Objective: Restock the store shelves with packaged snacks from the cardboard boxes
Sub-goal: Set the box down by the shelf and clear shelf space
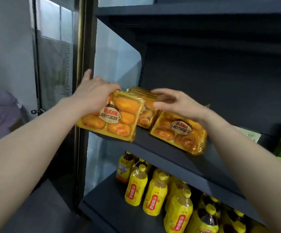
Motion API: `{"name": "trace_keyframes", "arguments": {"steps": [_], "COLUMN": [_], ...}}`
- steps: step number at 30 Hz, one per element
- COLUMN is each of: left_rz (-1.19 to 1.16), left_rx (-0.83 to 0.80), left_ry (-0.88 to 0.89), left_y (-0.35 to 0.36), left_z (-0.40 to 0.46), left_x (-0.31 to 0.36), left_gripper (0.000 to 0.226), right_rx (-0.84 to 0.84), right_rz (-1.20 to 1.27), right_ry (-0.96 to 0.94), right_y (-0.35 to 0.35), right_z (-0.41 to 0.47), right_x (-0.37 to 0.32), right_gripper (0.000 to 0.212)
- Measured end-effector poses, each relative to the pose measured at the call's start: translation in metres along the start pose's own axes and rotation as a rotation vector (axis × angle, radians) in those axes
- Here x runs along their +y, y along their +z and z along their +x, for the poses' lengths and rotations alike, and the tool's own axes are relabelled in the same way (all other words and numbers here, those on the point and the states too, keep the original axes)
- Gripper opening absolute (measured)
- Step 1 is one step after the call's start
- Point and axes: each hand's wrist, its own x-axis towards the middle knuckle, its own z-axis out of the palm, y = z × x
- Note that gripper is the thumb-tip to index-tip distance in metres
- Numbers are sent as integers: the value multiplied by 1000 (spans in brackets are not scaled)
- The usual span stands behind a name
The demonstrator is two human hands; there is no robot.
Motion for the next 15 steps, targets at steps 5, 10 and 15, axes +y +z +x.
{"name": "trace_keyframes", "arguments": {"steps": [5,10,15], "left_rz": [-55,-149,-129], "left_rx": [86,171,-118], "left_ry": [76,-31,-101], "left_y": [15,64,115], "left_z": [41,46,18], "left_x": [37,36,31], "left_gripper": [44,50,48], "right_rx": [220,398,389], "right_rz": [13,-54,-358], "right_ry": [-67,71,26], "right_y": [36,54,68], "right_z": [33,60,77], "right_x": [-4,37,65], "right_gripper": [55,25,32]}}
